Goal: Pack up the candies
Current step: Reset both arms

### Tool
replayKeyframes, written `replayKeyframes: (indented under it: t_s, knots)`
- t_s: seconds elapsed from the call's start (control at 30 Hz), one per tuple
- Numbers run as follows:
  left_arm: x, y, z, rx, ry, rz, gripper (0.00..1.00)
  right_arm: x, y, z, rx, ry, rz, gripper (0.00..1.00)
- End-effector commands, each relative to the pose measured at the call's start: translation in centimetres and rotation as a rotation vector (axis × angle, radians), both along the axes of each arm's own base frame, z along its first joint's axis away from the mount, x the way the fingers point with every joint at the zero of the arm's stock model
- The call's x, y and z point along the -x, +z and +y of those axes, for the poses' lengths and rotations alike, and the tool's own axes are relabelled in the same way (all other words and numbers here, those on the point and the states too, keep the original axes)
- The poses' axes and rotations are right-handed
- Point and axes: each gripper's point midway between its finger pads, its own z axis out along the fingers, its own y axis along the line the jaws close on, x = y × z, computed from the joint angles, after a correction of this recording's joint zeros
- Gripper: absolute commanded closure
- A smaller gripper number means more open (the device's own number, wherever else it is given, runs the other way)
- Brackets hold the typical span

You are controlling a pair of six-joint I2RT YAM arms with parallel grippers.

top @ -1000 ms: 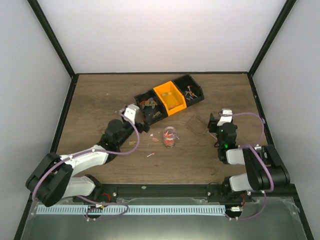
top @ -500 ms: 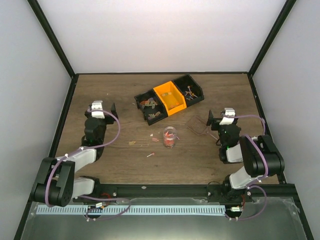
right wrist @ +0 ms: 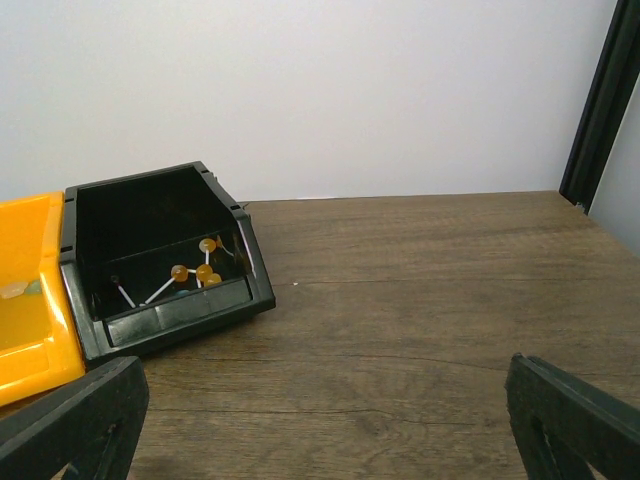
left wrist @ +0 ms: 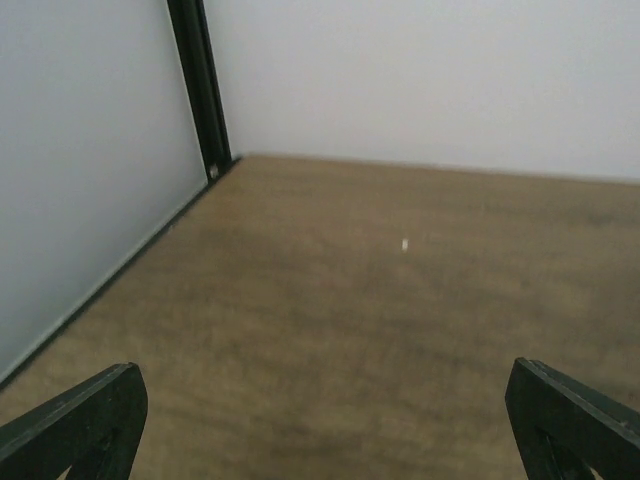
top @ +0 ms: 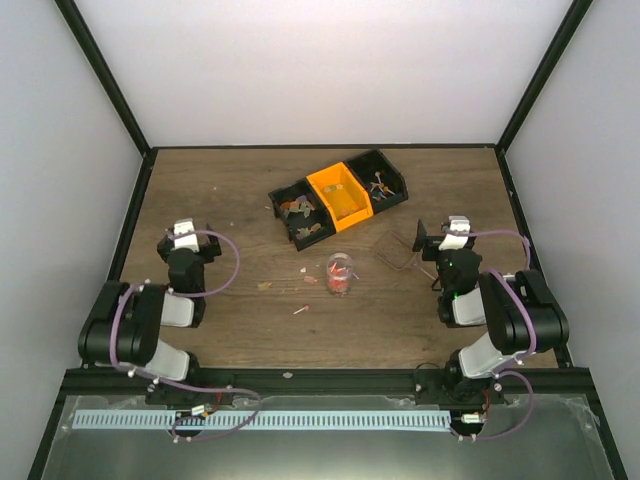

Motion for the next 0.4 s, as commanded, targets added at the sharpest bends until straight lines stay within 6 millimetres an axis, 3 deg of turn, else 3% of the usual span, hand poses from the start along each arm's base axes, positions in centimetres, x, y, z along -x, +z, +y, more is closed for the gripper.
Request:
replayKeyframes:
  t_s: [0.0,0.1,0.17,0.37]
  knots:
    - [-0.6,0.7,0.2,-0.022,-0.015,-0.104,0.0,-0.3,1.3,0.0,0.017,0.0,-0.044,0.0]
    - [-1.6,-0.3,0.2,-0.007,-0.021,-0.027,0.0,-0.3,1.3,0.0,0.017,0.0,-0.044,0.0]
    - [-1.2,0.4,0.3,-0.018,-0.016,-0.079,0.0,-0.3,1.2,0.0,0.018,-0.001,-0.044,0.0]
    - [-1.6,0.0,0.2,-0.008,-0.018,-0.041,0.0,-0.3,1.2,0.0,0.017,0.001,-0.043,0.0]
